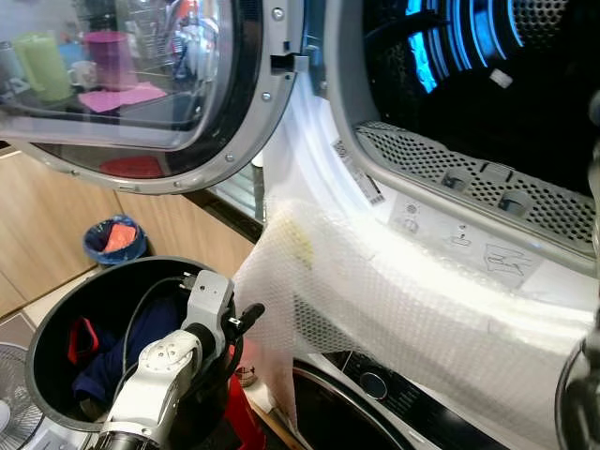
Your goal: Clothes washing
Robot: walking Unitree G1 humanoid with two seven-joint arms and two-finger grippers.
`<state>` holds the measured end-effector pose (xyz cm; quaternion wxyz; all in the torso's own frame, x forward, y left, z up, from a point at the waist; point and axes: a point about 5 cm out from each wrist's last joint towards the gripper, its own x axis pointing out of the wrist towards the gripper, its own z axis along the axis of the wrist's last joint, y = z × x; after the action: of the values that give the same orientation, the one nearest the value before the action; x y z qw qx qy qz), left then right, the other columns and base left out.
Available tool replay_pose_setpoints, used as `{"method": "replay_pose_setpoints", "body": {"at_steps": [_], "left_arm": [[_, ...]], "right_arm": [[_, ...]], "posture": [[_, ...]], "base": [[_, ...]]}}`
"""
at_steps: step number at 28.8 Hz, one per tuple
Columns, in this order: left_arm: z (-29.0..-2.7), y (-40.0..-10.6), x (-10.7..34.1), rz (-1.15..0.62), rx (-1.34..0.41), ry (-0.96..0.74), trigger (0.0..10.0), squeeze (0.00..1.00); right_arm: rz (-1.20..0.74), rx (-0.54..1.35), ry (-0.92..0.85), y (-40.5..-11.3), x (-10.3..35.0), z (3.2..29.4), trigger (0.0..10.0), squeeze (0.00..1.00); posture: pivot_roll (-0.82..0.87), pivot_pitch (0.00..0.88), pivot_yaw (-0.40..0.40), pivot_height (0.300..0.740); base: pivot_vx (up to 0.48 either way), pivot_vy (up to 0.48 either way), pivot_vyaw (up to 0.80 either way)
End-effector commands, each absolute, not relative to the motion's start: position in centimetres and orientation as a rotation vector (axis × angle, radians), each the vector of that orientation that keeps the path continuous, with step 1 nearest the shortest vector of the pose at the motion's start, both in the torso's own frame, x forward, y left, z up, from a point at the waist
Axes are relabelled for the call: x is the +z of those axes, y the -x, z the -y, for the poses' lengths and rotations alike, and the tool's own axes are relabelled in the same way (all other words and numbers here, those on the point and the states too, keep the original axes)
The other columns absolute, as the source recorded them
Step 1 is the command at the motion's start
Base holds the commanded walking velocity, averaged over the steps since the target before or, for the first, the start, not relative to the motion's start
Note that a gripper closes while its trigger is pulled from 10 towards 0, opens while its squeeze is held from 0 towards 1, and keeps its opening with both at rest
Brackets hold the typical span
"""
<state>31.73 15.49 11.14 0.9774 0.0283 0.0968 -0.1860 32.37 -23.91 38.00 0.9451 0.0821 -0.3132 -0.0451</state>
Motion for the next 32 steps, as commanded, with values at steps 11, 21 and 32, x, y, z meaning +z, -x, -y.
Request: {"method": "replay_pose_setpoints", "body": {"at_steps": [11,21,32], "left_arm": [[-15.1,-31.7,11.4,-0.196,-0.406,-0.053,10.0,0.00],[-15.0,-31.8,11.4,-0.201,-0.410,-0.054,10.0,0.00],[-14.4,-31.9,11.5,-0.208,-0.429,-0.057,10.0,0.00]], "right_arm": [[0.605,-0.219,-0.286,-29.8,36.4,26.9,0.0,0.00],[0.425,-0.394,-0.236,-31.7,36.5,28.7,10.0,0.00],[0.362,-0.280,0.169,-34.0,43.0,23.8,10.0,0.00]], "posture": [[0.13,0.081,-0.013,0.740],[0.12,0.076,-0.003,0.740],[0.11,0.071,-0.026,0.740]], "base": [[0.000,0.000,0.00],[0.000,0.000,0.00],[0.000,0.000,0.00]]}}
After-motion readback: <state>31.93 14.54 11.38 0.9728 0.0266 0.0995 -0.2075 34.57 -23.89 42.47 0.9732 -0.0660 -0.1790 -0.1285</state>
